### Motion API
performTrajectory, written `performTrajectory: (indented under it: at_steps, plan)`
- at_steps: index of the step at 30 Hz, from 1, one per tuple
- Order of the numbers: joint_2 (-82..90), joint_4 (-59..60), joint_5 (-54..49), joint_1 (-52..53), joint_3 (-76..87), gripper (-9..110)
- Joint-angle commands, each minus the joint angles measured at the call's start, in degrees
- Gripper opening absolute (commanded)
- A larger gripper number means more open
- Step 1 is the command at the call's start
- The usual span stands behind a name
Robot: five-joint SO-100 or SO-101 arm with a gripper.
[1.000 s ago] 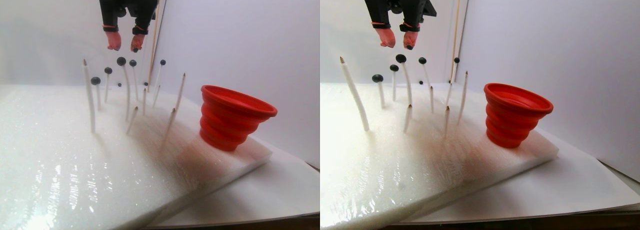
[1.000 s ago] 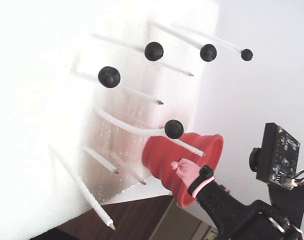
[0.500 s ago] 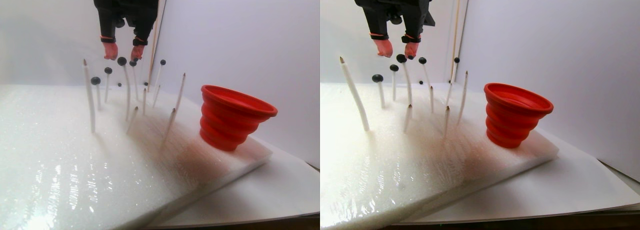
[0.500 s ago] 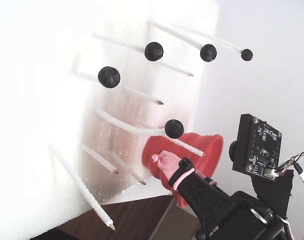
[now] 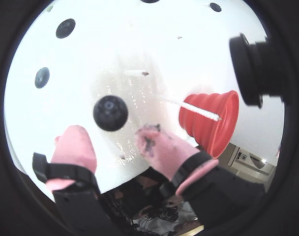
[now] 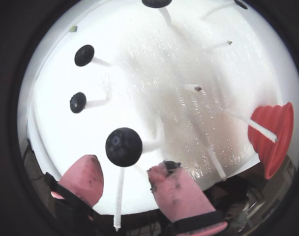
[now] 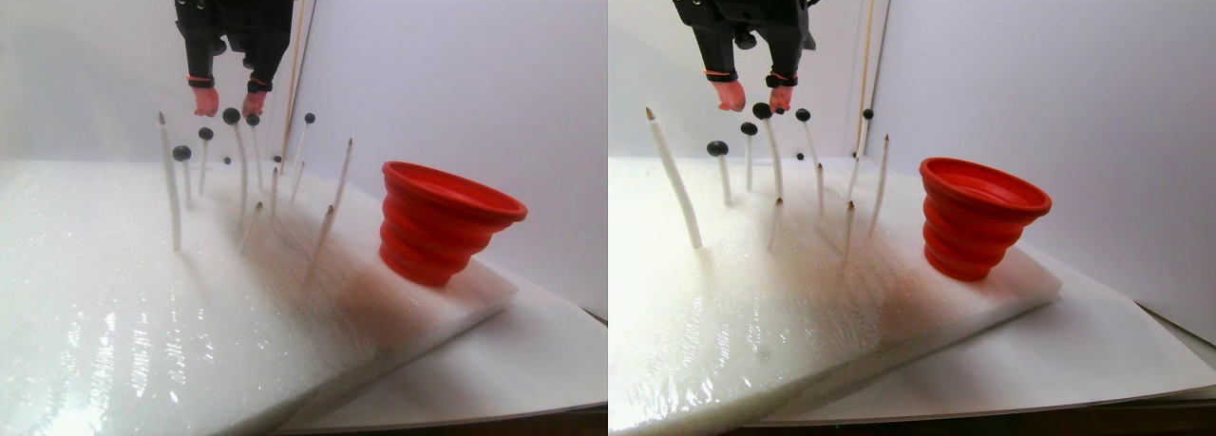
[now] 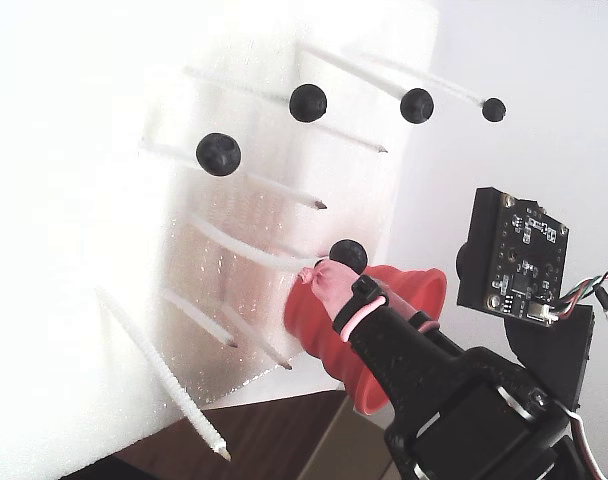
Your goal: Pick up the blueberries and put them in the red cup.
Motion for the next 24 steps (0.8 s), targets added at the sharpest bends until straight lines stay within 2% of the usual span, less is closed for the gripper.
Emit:
performTrajectory:
  at_steps: [1, 24]
  plan:
    - [0.2, -2.1, -0.9, -0.1, -4.7, 19]
    - [-4.6, -9.0, -3.7, -0.2, -5.7, 17]
